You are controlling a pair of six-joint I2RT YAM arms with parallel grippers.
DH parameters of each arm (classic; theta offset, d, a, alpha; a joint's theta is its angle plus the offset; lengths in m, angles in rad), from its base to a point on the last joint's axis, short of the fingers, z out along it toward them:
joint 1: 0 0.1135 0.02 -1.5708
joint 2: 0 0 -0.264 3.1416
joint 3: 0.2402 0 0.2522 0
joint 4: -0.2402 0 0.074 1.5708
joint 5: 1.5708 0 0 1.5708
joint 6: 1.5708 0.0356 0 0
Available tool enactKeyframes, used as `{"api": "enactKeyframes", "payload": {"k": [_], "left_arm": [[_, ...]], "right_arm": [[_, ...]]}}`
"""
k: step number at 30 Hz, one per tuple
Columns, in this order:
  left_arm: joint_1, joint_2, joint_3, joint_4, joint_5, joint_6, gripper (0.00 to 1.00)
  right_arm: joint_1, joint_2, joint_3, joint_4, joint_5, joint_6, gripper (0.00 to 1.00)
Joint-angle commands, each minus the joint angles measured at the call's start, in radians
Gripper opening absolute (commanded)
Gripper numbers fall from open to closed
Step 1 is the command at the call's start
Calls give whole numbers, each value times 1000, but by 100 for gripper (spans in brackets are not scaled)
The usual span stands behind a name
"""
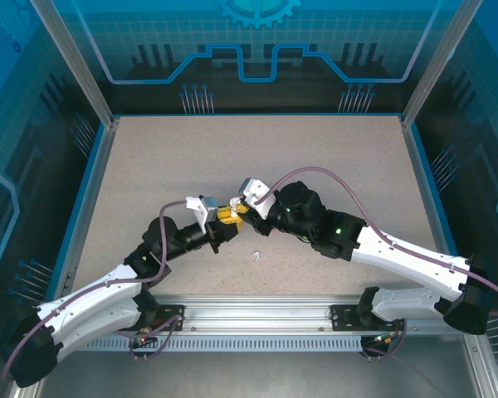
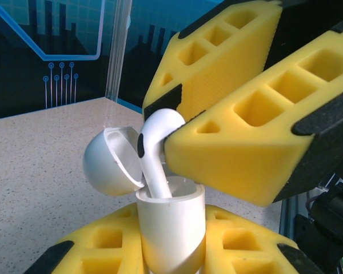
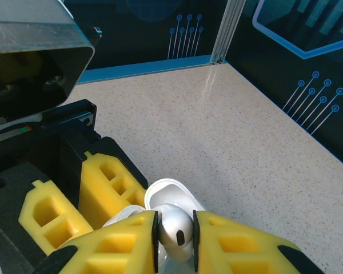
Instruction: Insert the wireless bluetooth earbuds into the charging case
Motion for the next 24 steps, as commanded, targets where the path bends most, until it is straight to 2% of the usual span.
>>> {"api": "enactKeyframes", "payload": {"k": [1, 5, 16, 24], "left_arm": [[-6, -26, 3, 32, 2, 10, 0], [-6, -32, 0, 30, -2, 14, 0], [-7, -40, -11, 35, -2, 23, 0], [-6, -40, -24, 76, 3, 29, 0]], "right_arm": [[14, -1, 20, -2, -27, 15, 24], [14, -10, 14, -35, -46, 15, 24], [-10, -14, 33, -78, -122, 36, 34], [-66, -52, 73, -89, -223, 97, 45]]}}
